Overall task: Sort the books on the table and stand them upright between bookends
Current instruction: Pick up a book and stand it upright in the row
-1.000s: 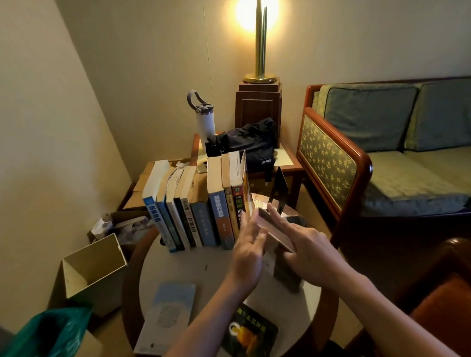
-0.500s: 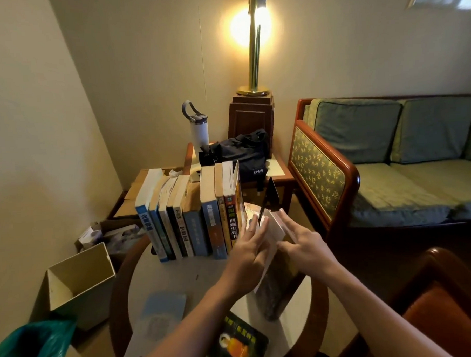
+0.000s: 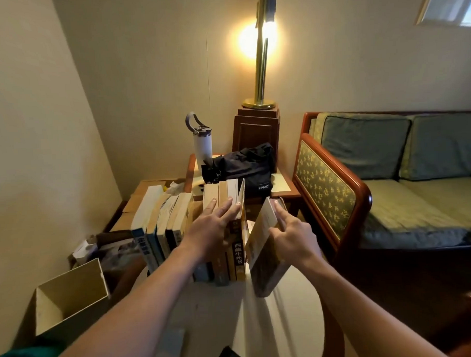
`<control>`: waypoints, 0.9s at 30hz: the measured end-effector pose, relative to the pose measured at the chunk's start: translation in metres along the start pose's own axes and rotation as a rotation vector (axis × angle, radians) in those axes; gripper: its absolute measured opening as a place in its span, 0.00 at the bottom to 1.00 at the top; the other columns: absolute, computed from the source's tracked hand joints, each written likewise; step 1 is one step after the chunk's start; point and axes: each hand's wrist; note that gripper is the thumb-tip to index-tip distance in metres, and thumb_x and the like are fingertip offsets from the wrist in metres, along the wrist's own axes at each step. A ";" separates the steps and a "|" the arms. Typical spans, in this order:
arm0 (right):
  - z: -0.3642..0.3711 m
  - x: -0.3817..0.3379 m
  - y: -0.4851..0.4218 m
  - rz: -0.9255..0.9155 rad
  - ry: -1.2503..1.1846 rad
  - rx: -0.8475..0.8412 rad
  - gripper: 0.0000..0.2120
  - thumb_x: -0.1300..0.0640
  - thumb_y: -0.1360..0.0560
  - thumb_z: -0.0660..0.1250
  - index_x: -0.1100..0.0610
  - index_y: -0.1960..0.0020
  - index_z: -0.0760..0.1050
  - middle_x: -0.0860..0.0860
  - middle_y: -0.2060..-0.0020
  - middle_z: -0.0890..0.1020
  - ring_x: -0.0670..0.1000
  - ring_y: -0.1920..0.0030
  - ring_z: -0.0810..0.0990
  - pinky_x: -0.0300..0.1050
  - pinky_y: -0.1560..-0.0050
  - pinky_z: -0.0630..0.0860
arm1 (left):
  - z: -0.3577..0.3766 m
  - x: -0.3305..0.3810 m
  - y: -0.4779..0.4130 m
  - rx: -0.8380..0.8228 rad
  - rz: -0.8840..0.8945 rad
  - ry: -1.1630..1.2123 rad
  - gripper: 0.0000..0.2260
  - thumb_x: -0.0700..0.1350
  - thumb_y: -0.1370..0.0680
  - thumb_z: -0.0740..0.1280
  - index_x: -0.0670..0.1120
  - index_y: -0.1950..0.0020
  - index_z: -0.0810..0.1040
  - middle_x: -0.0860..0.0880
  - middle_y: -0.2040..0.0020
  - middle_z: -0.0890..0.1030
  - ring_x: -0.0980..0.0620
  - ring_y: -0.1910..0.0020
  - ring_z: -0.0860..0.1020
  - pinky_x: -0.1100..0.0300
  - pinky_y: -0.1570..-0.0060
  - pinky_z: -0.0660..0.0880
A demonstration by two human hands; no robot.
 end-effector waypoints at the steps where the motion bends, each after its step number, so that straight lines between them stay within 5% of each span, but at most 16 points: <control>1: 0.005 -0.003 -0.006 -0.005 0.010 0.002 0.30 0.55 0.18 0.62 0.42 0.20 0.54 0.53 0.29 0.74 0.54 0.37 0.79 0.48 0.42 0.79 | 0.003 -0.001 0.001 0.032 0.000 0.003 0.38 0.49 0.20 0.68 0.61 0.20 0.45 0.57 0.18 0.46 0.45 0.19 0.48 0.41 0.30 0.69; 6: 0.034 -0.020 -0.040 -0.013 0.030 0.022 0.31 0.56 0.19 0.62 0.47 0.19 0.54 0.56 0.33 0.77 0.55 0.38 0.79 0.49 0.38 0.76 | 0.006 0.000 0.003 0.091 0.027 0.033 0.41 0.50 0.23 0.71 0.60 0.19 0.46 0.57 0.18 0.48 0.46 0.19 0.48 0.43 0.31 0.70; 12: 0.066 -0.013 -0.067 0.044 0.002 -0.057 0.34 0.42 0.17 0.56 0.48 0.18 0.43 0.59 0.36 0.79 0.57 0.44 0.81 0.53 0.43 0.78 | 0.011 -0.003 0.001 0.111 0.040 0.045 0.46 0.53 0.28 0.76 0.56 0.19 0.50 0.54 0.18 0.51 0.45 0.19 0.50 0.45 0.27 0.64; 17: 0.075 0.001 -0.068 0.165 -0.249 -0.120 0.29 0.41 0.16 0.54 0.50 0.19 0.53 0.56 0.25 0.68 0.57 0.29 0.71 0.56 0.31 0.71 | 0.023 -0.005 0.000 0.236 0.016 0.094 0.37 0.53 0.24 0.73 0.56 0.20 0.57 0.53 0.20 0.59 0.43 0.21 0.57 0.43 0.28 0.66; 20: 0.078 0.005 -0.068 0.183 -0.260 -0.113 0.28 0.41 0.17 0.53 0.48 0.20 0.56 0.55 0.25 0.68 0.57 0.28 0.69 0.58 0.28 0.66 | 0.026 -0.004 -0.001 0.290 0.005 0.117 0.33 0.50 0.22 0.71 0.55 0.21 0.61 0.52 0.21 0.63 0.41 0.22 0.60 0.43 0.29 0.67; 27: 0.079 0.008 -0.066 0.160 -0.293 -0.114 0.27 0.42 0.16 0.53 0.49 0.19 0.56 0.54 0.25 0.69 0.55 0.31 0.73 0.56 0.32 0.73 | 0.027 -0.002 -0.001 0.318 0.002 0.110 0.31 0.47 0.22 0.71 0.53 0.21 0.63 0.51 0.22 0.65 0.40 0.23 0.62 0.42 0.31 0.69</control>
Point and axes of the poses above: each hand's wrist, its own y-axis away from the middle knuckle, its own z-axis out of the palm, x = y × z
